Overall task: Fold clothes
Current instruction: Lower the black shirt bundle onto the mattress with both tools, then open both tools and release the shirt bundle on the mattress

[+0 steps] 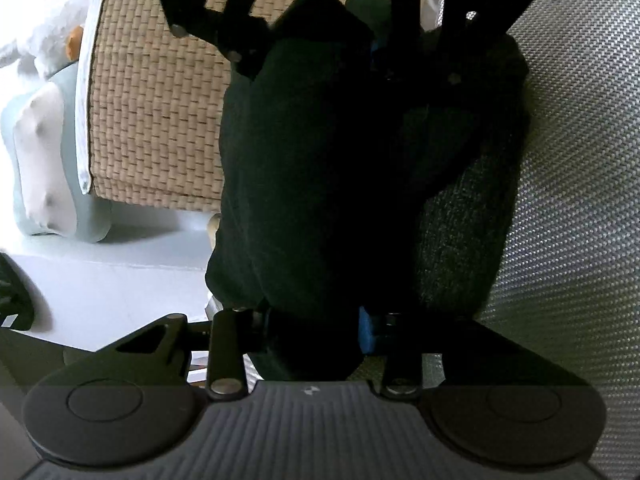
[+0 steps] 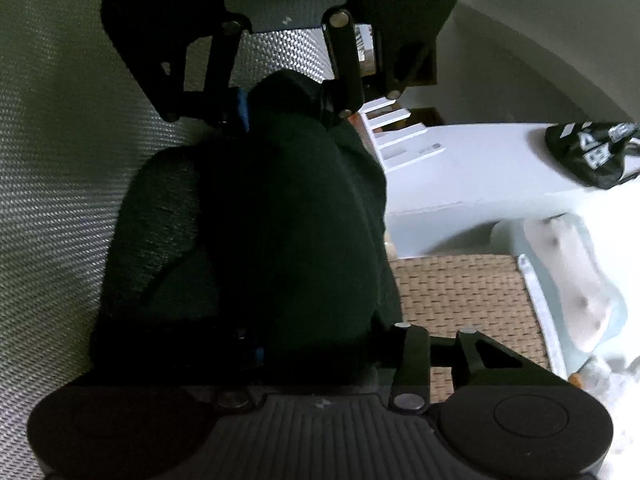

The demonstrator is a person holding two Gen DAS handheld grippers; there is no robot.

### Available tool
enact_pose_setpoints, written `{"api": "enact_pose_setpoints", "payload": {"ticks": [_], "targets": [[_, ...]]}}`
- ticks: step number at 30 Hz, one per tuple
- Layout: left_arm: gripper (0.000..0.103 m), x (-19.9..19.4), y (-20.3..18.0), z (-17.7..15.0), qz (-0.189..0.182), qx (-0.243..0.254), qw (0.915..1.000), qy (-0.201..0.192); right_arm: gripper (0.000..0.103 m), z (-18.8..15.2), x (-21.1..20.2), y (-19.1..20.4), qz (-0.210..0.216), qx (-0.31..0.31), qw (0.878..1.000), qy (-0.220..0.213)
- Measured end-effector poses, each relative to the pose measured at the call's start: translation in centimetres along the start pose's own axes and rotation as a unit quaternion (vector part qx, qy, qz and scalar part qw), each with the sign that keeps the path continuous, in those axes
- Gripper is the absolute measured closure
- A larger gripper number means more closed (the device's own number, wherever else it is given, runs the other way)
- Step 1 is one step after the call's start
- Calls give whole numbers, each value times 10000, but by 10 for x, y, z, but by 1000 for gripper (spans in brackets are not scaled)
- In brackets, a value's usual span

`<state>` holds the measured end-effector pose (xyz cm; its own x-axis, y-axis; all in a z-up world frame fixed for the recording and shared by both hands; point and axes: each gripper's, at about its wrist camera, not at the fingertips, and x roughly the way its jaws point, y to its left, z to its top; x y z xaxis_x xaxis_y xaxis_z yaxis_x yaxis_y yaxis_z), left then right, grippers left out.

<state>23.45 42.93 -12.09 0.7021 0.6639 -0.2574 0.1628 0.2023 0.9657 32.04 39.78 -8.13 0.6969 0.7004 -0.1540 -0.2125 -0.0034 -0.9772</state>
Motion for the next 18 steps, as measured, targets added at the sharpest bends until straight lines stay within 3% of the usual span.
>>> {"api": "enact_pose_setpoints", "payload": {"ticks": [11,18], "targets": [[61,-25,-5,3,-74,-253,9995,-163,60,2,14,20,134,82,9996,214],[62,-51,-9,-1,-254,-376,9985,-296,52,-1,6,19,41,-34,9999,161]]}}
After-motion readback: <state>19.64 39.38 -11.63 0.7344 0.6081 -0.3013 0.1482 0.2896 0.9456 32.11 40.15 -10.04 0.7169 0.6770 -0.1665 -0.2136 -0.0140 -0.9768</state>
